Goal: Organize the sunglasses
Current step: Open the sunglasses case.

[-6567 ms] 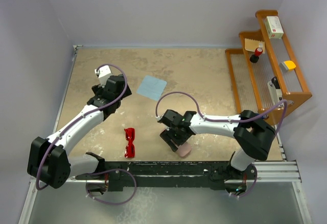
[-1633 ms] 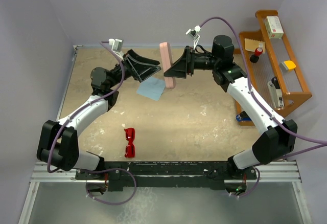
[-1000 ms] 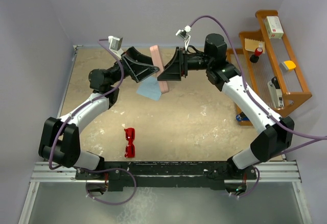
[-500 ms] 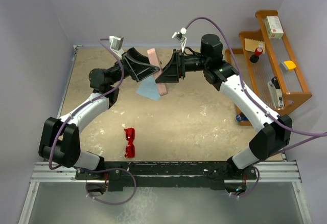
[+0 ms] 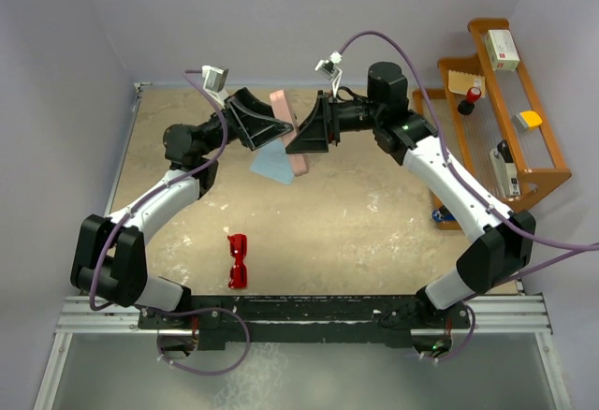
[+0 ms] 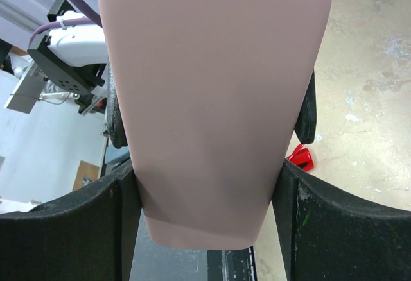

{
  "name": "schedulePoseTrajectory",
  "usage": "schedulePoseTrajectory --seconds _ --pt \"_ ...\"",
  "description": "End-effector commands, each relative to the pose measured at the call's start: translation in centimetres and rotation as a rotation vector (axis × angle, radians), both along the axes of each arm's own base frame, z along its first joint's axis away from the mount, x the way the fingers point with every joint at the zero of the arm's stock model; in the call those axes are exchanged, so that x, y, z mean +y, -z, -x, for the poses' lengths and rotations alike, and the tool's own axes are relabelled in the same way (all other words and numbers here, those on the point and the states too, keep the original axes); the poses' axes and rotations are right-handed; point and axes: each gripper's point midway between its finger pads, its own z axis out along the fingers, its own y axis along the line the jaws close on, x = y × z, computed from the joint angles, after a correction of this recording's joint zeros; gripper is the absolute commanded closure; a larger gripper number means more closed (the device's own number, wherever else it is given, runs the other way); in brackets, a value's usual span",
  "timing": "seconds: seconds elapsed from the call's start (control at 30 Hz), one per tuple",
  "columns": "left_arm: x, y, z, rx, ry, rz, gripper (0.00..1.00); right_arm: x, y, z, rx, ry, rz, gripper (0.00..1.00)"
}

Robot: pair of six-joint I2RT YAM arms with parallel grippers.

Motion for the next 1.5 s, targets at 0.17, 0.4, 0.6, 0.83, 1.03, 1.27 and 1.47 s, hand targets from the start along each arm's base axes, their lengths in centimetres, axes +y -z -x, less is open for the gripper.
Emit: schedulePoseTrajectory --seconds 0.17,0.4,0.6,0.83,1.03,1.27,1.47 --pt "0.6 -2.6 2.1 -0.140 0.017 0.014 1.00 -0.6 -4.0 1.4 -0.070 -0.060 -0.078 1.00" --pt "0.9 -3.6 3.1 -0.177 0.030 0.034 1.00 -1.1 -5.6 1.8 -0.083 -0.091 -0.139 1.00" --pt "1.2 -4.4 4.1 -0.213 0.048 0.065 1.00 -1.3 -6.7 2.1 -0.068 -0.121 -0.200 1.00" --pt "1.9 -5.5 6.1 -0.275 0.113 0.138 1.00 -1.4 -8.9 2.9 -0.069 -0.180 -0.274 1.00" --pt "2.3 -5.9 7.5 -0.317 0.171 0.176 0.99 -1.7 -10.3 3.5 -0.103 -0.210 -0.326 1.00" --pt "2.4 -5.9 8.3 -0.374 0.150 0.167 0.99 -2.1 -11.1 4.4 -0.157 -0.237 -0.366 1.00" --pt "2.7 -6.1 9.3 -0.423 0.139 0.162 0.98 -2.4 -11.8 5.0 -0.171 -0.267 -0.411 1.00"
